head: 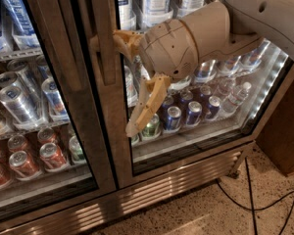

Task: Open right fridge door

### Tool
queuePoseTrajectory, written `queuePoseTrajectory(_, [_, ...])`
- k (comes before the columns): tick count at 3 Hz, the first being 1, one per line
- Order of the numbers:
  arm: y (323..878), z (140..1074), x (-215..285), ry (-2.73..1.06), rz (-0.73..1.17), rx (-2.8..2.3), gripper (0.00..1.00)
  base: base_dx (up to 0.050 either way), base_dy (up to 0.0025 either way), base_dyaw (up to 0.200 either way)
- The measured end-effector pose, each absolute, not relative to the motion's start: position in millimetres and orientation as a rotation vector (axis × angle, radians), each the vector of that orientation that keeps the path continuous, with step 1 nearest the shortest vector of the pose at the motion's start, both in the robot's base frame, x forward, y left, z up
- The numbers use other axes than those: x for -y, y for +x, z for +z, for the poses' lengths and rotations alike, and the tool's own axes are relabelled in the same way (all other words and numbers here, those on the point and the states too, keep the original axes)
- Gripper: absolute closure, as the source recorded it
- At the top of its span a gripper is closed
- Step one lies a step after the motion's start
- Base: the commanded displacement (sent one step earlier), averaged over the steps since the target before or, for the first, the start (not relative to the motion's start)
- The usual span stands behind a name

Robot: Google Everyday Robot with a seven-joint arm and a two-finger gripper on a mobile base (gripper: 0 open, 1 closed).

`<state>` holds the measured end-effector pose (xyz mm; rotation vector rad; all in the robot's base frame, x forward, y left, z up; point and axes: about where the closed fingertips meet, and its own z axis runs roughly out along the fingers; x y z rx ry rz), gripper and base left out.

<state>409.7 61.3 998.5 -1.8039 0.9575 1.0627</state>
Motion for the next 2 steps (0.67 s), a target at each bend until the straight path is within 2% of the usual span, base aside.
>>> queuePoseTrajectory(1, [409.7,998.5,-61.3,-1.804,1.063,-0.957,0.0,-0.05,0.00002,0.0])
queuePoseTrajectory(2, [409.7,998.5,-61.3,-1.804,1.063,-0.957,0.0,0.0,0.0,0.0])
